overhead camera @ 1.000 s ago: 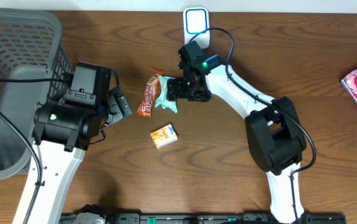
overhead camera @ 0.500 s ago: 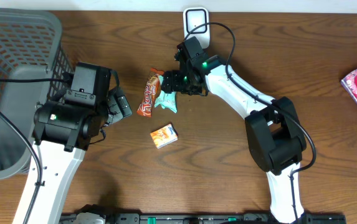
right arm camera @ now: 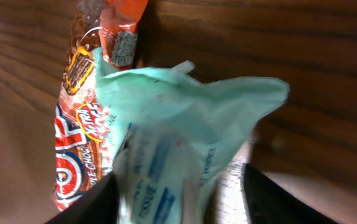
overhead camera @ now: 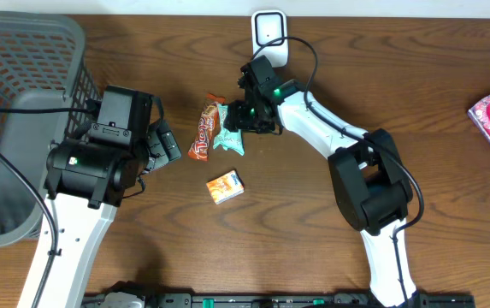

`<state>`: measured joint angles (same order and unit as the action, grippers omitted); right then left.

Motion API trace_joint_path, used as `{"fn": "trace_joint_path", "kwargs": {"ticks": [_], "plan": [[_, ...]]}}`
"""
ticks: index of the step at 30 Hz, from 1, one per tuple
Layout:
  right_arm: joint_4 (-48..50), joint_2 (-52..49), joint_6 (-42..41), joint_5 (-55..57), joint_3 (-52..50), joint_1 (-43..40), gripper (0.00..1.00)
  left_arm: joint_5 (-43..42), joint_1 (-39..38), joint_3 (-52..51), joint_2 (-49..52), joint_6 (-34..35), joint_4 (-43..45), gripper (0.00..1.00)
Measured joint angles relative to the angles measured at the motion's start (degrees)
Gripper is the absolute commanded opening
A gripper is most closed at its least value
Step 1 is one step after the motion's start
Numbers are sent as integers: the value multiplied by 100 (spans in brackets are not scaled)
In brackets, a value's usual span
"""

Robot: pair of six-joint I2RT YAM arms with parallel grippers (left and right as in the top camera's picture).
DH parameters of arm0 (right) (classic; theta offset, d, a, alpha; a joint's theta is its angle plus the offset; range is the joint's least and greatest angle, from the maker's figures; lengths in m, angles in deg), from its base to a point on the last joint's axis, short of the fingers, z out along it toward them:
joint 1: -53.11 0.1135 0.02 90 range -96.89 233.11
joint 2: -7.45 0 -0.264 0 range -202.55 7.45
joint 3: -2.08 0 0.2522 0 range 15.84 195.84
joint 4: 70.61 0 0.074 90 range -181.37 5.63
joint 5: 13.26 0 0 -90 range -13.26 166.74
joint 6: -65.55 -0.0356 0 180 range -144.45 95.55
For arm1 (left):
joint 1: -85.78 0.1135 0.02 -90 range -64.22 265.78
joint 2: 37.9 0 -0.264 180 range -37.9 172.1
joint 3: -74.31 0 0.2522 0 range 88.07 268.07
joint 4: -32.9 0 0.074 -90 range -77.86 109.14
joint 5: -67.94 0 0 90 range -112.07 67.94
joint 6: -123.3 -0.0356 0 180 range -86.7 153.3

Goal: Scan the item barcode
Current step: 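Grasp the mint-green wipes packet with the right gripper, then lift the green packet and hold it over the white scanner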

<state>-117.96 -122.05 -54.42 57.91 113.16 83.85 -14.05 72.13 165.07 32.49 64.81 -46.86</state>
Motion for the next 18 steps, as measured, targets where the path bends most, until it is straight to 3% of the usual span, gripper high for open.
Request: {"fn": "trace_joint_path", "kwargs": {"ticks": [4,5,7,11,15,18], "plan": [[42,0,-4,-68,0,33,14,0,0,0,0,0,0,98],[42,0,-20,-70,0,44,11,0,0,0,0,0,-2,98],[44,0,-44,-87,0,46,14,0,0,0,0,0,-2,98],[17,-2,-68,-136,0,52,49,0,0,0,0,0,0,98],[-74,-15,-35,50,0,103,53,0,0,0,0,0,-2,98],[-122,-15,-15,330,0,210,40,0,0,0,0,0,-2,98]]}}
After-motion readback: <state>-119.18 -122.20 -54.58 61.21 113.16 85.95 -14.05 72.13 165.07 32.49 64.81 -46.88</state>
